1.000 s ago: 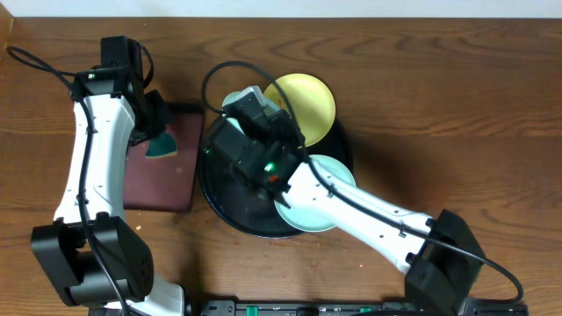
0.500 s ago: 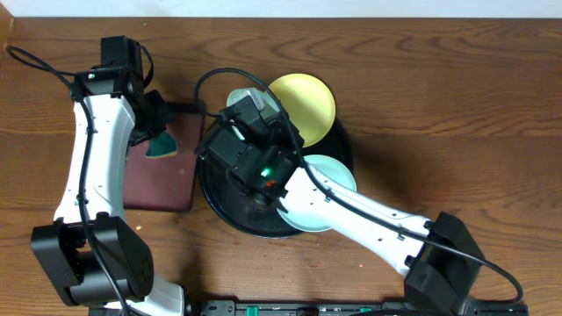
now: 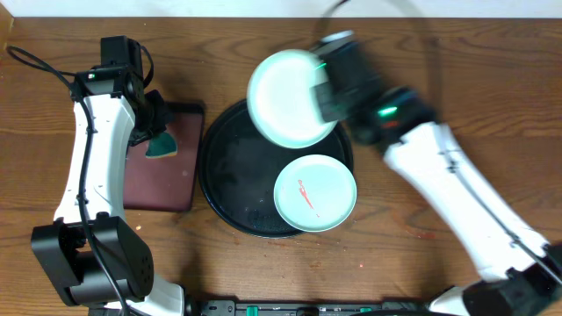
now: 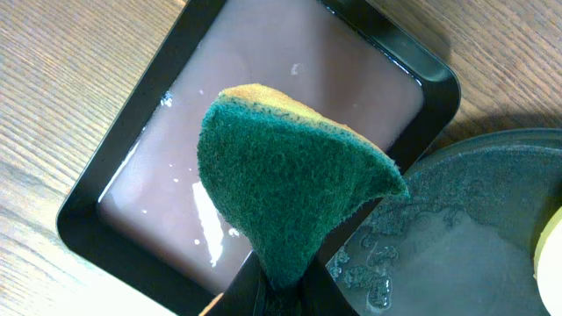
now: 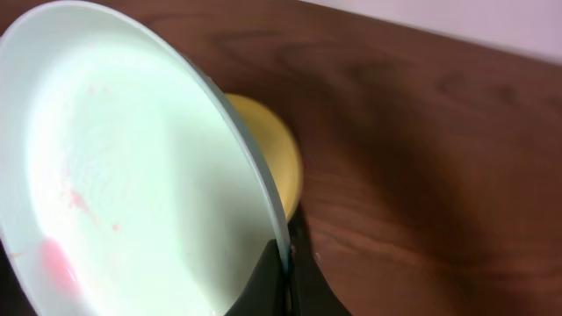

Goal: Clean dirty plates on tray and stack at the side
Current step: 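Place the green plate on the table right of the tray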

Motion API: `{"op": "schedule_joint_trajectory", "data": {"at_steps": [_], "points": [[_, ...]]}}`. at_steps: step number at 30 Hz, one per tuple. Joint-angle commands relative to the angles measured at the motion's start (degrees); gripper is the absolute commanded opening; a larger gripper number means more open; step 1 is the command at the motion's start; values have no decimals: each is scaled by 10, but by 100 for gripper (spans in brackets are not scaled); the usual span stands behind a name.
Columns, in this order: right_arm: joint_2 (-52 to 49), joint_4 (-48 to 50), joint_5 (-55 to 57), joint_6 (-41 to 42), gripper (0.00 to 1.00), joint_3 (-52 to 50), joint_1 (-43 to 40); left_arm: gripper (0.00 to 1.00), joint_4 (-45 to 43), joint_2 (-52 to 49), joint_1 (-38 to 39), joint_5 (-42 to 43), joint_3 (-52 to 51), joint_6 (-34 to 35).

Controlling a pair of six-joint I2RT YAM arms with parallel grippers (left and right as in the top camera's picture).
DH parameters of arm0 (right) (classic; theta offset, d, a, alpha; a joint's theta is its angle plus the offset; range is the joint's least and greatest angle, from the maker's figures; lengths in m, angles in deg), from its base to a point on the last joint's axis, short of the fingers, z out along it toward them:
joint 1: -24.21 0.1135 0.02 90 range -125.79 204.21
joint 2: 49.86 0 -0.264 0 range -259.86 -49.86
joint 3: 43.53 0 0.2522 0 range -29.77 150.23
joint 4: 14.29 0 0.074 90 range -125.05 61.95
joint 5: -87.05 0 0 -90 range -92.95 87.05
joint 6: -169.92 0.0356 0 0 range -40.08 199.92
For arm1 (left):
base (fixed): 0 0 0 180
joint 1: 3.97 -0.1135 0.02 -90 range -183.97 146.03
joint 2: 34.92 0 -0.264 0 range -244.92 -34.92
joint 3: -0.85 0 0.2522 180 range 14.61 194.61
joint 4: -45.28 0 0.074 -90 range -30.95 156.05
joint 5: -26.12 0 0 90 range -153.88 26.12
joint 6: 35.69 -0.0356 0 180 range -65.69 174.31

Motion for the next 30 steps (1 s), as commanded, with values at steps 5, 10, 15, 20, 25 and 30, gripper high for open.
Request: {"op": "schedule_joint_trajectory", "data": {"at_steps": [5, 10, 15, 20, 25, 30], "points": [[28, -83, -202, 23, 1, -1, -228, 8, 1, -2, -2, -9, -1, -5], [16, -133, -202, -15, 1, -26, -322, 8, 1, -2, -2, -9, -1, -5], [15, -133, -202, -37, 1, -103, -376, 7, 1, -2, -2, -9, -1, -5], [15, -89, -202, -41, 1, -192, -405, 7, 1, -2, -2, -9, -1, -5], [15, 0, -202, -62, 1, -274, -421, 7, 1, -2, -2, -9, -1, -5], [15, 98, -202, -83, 1, -338, -425, 7, 1, -2, -2, -9, -1, -5]]}}
